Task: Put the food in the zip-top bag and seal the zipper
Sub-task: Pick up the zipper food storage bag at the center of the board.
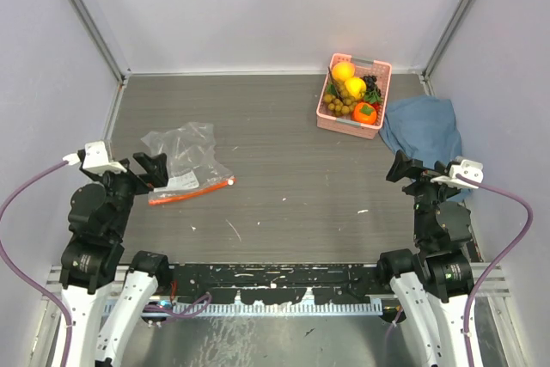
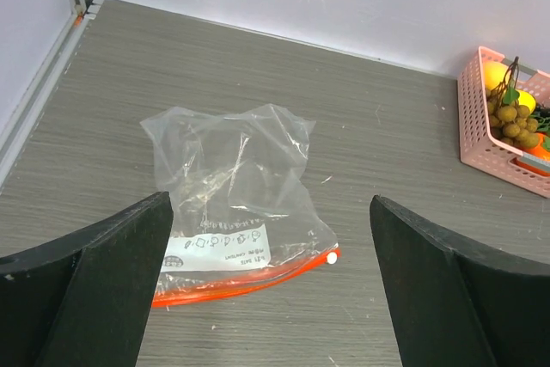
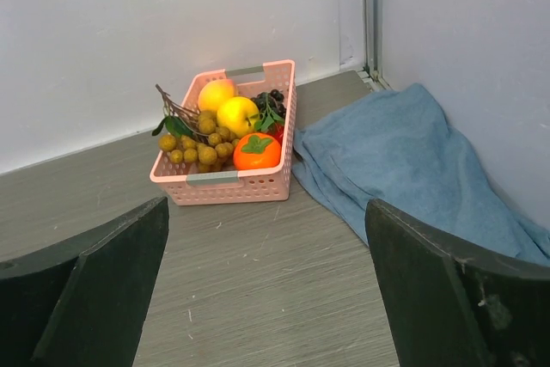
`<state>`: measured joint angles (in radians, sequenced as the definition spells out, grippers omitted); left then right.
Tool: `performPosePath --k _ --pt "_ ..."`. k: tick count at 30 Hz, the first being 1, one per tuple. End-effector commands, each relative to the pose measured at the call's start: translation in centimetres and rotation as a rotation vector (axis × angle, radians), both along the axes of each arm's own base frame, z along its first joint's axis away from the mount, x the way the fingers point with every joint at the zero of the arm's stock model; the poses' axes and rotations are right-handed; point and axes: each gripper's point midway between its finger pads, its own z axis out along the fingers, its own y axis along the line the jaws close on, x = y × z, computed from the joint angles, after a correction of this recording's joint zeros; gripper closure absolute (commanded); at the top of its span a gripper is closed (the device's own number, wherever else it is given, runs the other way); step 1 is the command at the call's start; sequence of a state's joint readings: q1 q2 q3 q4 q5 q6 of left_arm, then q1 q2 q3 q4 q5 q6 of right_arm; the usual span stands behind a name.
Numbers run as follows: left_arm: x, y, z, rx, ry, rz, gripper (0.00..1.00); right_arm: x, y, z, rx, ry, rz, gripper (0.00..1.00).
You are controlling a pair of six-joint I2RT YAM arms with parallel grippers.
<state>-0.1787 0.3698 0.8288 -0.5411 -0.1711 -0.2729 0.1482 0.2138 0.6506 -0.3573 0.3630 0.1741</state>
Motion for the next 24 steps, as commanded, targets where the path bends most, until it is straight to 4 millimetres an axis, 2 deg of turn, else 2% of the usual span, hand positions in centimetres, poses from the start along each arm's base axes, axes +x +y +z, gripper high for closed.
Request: performPosePath --k 1,7,13,17,21,24 --pt "0.7 -0.5 2.0 -0.016 -0.066 -0.023 0.02 -0.1 0.0 2.4 -0.002 -0.079 0.005 0.0" --pt "0.8 -1.0 2.2 -0.036 -0.055 -0.042 0.02 -0.1 0.0 2.3 0.004 -0.078 0.001 0.0" --pt "1.0 -0.7 0.2 -0.136 0.052 0.019 0.02 -0.2 0.0 2.1 0.015 -0.08 0.0 0.0" --pt "1.4 -0.6 -3.0 -0.246 0.172 0.085 0.02 0.0 0.2 2.0 0.022 -0.075 0.012 0.0" --pt "1.7 -0.2 -8.0 -0.396 0.323 0.226 0.02 0.1 0.4 2.0 0.021 -0.074 0.022 0.0" --pt "1.4 -0.3 -10.8 -0.444 0.411 0.278 0.02 0.1 0.7 2.0 0.019 -0.079 0.037 0.0"
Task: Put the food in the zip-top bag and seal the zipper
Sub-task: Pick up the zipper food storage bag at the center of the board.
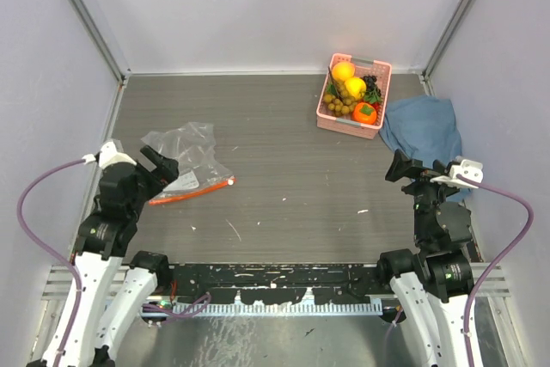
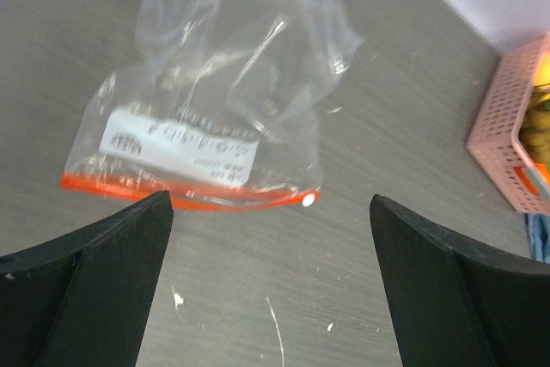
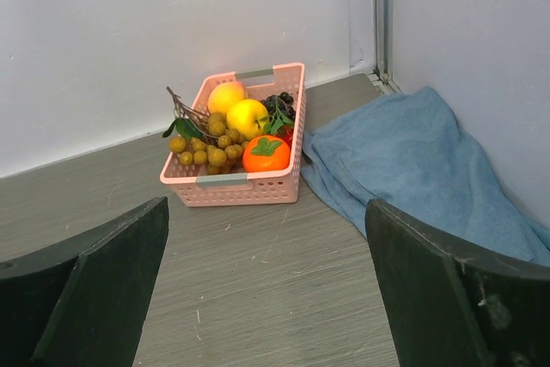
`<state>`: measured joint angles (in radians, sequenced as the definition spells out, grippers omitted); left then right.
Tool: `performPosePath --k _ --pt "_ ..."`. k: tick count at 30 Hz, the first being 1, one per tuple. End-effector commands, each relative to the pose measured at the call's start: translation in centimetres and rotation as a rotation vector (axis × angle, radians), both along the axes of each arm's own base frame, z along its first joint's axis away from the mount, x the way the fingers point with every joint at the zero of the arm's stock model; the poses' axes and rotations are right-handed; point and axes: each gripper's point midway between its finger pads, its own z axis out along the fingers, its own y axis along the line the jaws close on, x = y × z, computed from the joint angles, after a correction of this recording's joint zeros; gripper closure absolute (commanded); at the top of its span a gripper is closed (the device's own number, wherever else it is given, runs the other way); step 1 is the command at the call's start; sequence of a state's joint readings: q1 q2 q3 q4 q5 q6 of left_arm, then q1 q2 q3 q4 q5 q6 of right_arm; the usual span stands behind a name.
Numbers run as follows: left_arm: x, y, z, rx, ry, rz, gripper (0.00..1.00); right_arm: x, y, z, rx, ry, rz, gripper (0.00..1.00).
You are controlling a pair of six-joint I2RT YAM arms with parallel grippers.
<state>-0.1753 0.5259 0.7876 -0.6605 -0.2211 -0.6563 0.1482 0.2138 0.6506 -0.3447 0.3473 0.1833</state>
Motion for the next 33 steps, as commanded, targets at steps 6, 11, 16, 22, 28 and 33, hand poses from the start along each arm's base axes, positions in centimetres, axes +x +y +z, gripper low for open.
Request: performPosePath --k 6,11,16,22,28,33 --pt "-1.1 1.2 -7.6 -0.213 0.217 0.275 0.02 -0.2 0.5 1.9 0.015 -0.082 0.03 0.0" --pt "-1.5 2.1 -11.3 -0.284 0.247 0.405 0.01 -0.2 0.7 1.9 0.017 -0.087 0.042 0.0" --pt "0.0 1.7 -13.5 -0.418 0.158 0.457 0.01 -0.4 0.9 2.0 0.011 -0.093 0.051 0.0" --pt "1.5 1.9 -15.3 -0.529 0.055 0.515 0.08 -0.2 1.5 1.9 0.006 -0.089 0.087 0.0" --pt "2.1 2.5 -17.0 -0.556 0.018 0.563 0.12 -0.1 2.0 1.8 0.001 -0.083 0.109 0.0" --pt "2.7 2.8 -18.4 -0.571 0.011 0.593 0.26 0.0 2.2 1.8 0.0 -0.082 0.123 0.0"
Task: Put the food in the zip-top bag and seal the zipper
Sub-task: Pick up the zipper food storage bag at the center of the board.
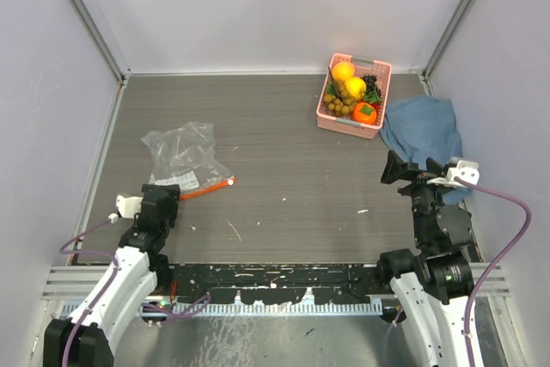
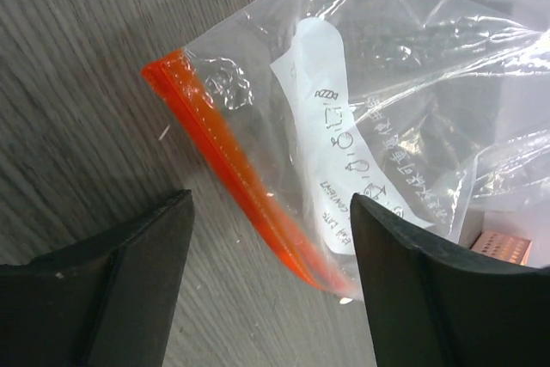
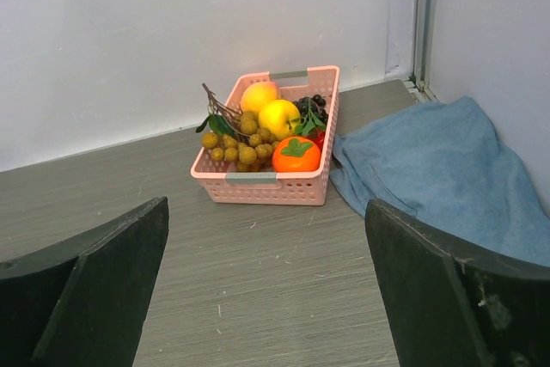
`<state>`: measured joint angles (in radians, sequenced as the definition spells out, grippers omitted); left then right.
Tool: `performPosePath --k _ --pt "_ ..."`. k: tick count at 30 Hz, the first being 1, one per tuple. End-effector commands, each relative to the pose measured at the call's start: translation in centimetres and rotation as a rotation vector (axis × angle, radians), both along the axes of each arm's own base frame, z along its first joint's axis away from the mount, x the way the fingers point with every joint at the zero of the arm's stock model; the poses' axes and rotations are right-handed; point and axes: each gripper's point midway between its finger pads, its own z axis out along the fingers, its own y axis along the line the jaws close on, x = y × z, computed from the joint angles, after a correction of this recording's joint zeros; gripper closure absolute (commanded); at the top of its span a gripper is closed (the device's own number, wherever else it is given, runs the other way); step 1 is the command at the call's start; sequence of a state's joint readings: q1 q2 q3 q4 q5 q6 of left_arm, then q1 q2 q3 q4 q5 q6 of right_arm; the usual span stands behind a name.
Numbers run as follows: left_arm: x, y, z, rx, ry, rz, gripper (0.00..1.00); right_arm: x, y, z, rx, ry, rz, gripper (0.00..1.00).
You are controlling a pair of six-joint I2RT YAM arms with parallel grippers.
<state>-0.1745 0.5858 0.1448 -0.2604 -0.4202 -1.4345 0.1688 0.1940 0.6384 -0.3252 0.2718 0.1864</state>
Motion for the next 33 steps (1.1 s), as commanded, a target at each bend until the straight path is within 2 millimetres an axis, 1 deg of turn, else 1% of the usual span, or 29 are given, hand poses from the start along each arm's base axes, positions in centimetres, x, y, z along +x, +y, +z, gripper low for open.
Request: performPosePath --k 1,6,7,8,9,10,13,15,18,20,23,25,26,28,29,33 --pt "2.1 0.8 1.2 -0.023 -0.116 0.082 0.31 0.0 0.6 1.5 0.002 -0.053 0.032 0.0" --pt "2.6 1.0 1.1 0.007 -0.112 0.079 0.58 0.2 1.0 1.4 -0.002 -0.047 0.052 0.0" --pt "2.7 1.0 1.2 0.012 -0.113 0.074 0.65 0.2 1.0 1.4 -0.001 -0.045 0.052 0.0" --pt "2.8 0.9 1.5 0.019 -0.121 0.063 0.72 0.3 1.6 1.3 -0.007 -0.041 0.087 0.0" --pt "2.8 0.8 1.7 0.028 -0.123 0.053 0.79 0.3 1.8 1.3 -0.009 -0.04 0.096 0.0" --pt "2.8 0.8 2.0 0.032 -0.125 0.049 0.86 0.3 1.9 1.3 -0.006 -0.035 0.104 0.0" --pt "2.2 1.2 2.1 0.051 -0.094 0.055 1.0 0.4 2.5 1.5 -0.004 -0.03 0.135 0.0" --pt "1.7 1.3 2.3 0.064 -0.077 0.051 1.0 0.6 3.0 1.5 -0.003 -0.018 0.16 0.0" --pt "1.3 1.1 3.2 0.083 -0.075 0.014 1.0 1.0 3.7 1.1 0.013 0.021 0.192 0.0" --pt "1.2 0.8 3.9 0.103 -0.078 -0.028 1.0 1.5 4.6 0.3 0.02 0.054 0.235 0.0" --pt "1.0 -0.1 5.4 0.123 -0.085 -0.11 1.0 2.3 6.5 -1.0 0.023 0.12 0.333 0.0" --pt "0.6 -0.8 6.4 0.116 -0.076 -0.155 1.0 2.8 8.2 -1.8 0.008 0.178 0.423 0.0" --pt "0.5 -1.1 7.1 0.115 -0.075 -0.18 1.0 2.9 9.1 -2.1 0.004 0.206 0.476 0.0" --pt "0.4 -1.9 8.5 0.133 -0.077 -0.253 1.0 3.3 10.3 -2.8 -0.002 0.253 0.545 0.0" --pt "0.5 -2.3 9.6 0.145 -0.082 -0.287 1.0 3.5 10.9 -3.1 -0.006 0.269 0.578 0.0" --pt "0.4 -4.1 11.4 0.187 -0.048 -0.458 1.0 4.3 12.6 -4.2 -0.008 0.312 0.67 0.0"
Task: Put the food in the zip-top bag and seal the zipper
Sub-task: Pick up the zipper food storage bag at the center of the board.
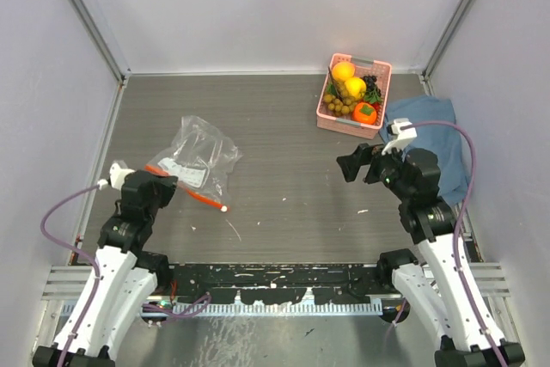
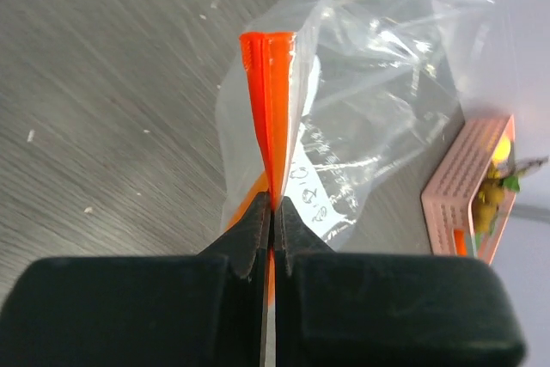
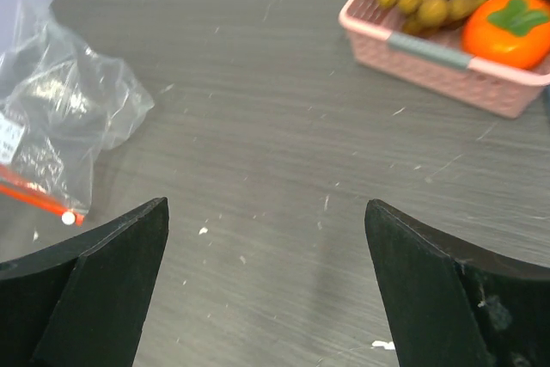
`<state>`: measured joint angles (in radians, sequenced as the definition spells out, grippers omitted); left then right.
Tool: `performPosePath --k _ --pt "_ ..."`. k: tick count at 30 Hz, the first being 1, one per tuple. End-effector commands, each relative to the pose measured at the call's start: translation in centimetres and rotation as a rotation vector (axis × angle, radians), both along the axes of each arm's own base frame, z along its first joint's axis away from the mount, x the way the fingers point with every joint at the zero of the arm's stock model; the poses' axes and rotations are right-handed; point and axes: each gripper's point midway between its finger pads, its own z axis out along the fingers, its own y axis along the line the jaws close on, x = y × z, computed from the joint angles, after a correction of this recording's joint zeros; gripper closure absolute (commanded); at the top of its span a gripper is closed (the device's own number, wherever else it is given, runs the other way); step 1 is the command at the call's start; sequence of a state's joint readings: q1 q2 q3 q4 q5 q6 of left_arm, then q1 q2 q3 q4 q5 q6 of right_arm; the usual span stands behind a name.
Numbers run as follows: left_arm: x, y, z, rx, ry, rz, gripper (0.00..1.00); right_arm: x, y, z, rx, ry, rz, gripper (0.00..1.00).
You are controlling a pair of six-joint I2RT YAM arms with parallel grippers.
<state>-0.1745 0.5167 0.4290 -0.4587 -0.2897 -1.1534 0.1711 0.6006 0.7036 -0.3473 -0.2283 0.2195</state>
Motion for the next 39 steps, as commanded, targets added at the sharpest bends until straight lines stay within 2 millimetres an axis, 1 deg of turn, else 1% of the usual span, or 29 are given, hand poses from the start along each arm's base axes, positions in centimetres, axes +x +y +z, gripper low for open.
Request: performPosePath --k 1,3,6,8,10,12,13,16,22,24,28,31,36,39 --pt "-0.6 -2.4 2.3 0.08 0.049 -0.234 1.0 0.0 3.2 1.8 0.031 -0.035 0.186 0.0" --pt "-0.6 -3.3 2.5 0.089 0.072 -0.305 1.0 0.4 4.2 1.0 0.026 -0.015 0.223 0.0" --pt "-0.3 -5.1 2.8 0.077 0.093 -0.419 1.0 0.8 6.4 -0.5 -0.003 0.0 0.282 0.0" --pt "0.1 -6.4 3.4 0.053 0.083 -0.487 1.0 0.8 8.4 -1.2 -0.03 -0.005 0.319 0.0" --pt "0.4 -7.9 4.1 0.044 0.077 -0.561 1.0 0.8 10.4 -1.4 -0.05 -0.031 0.343 0.0" --pt "0.6 -8.7 4.6 0.075 0.091 -0.594 1.0 0.6 12.6 -1.3 -0.053 -0.066 0.379 0.0" --pt "0.7 -9.5 4.7 0.093 0.099 -0.618 1.0 0.6 13.5 -1.2 -0.052 -0.083 0.386 0.0" --pt "1.3 -10.7 5.6 0.124 0.1 -0.639 1.0 0.1 16.3 -1.3 -0.063 -0.116 0.422 0.0" --pt "2.4 -11.6 6.0 0.058 0.08 -0.578 1.0 -1.4 19.9 -1.4 -0.104 -0.177 0.466 0.01" --pt "2.6 -11.4 6.0 0.049 0.084 -0.542 1.0 -1.8 20.9 -1.4 -0.112 -0.189 0.477 0.01" --pt "2.5 -11.1 5.8 0.003 0.101 -0.465 1.0 -2.2 22.7 -1.4 -0.155 -0.229 0.464 0.02" --pt "2.5 -11.5 5.9 -0.047 0.096 -0.437 1.0 -2.5 24.1 -1.5 -0.169 -0.263 0.465 0.02" --pt "2.6 -11.9 6.0 -0.083 0.095 -0.395 1.0 -3.7 27.0 -1.6 -0.217 -0.328 0.495 0.03" --pt "2.7 -12.3 6.1 -0.095 0.093 -0.387 1.0 -3.8 28.3 -2.4 -0.236 -0.34 0.494 0.03"
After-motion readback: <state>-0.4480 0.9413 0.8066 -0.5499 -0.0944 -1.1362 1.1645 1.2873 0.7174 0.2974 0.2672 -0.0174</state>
